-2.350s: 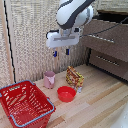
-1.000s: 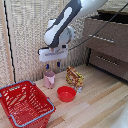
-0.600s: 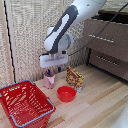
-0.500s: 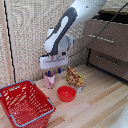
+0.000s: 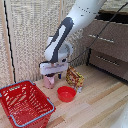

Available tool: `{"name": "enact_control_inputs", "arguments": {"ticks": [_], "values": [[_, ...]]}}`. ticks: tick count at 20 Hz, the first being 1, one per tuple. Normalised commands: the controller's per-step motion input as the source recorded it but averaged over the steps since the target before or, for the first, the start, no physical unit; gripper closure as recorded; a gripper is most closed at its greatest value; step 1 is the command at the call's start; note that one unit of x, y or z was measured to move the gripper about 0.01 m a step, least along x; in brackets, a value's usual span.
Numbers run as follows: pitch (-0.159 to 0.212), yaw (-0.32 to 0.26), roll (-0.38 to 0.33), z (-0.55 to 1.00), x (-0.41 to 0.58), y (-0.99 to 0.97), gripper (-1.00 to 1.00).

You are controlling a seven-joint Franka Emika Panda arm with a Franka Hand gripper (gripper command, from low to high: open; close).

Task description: Compassionately, move the pinch receptors towards pink recepticle. Embrace the recepticle delicately and rise accordingly. Progress forward guided by applied tension and move towards the highest section of the storage unit. Place the recepticle delicately and shut the storage unit.

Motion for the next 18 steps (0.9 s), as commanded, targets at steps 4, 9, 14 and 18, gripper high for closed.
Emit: {"name": "enact_control_inputs", "arguments": {"ticks": [4, 9, 14, 18], "values": [[0.000, 0.000, -0.001, 0.00, 0.000, 0.00, 1.00], [0.000, 0.000, 0.000, 0.00, 0.007, 0.00, 1.00], [-0.014, -0.005, 0.000, 0.00, 0.025, 0.01, 1.00], [-0.053, -0.005, -0.015, 0.06, 0.001, 0.10, 1.00]]}}
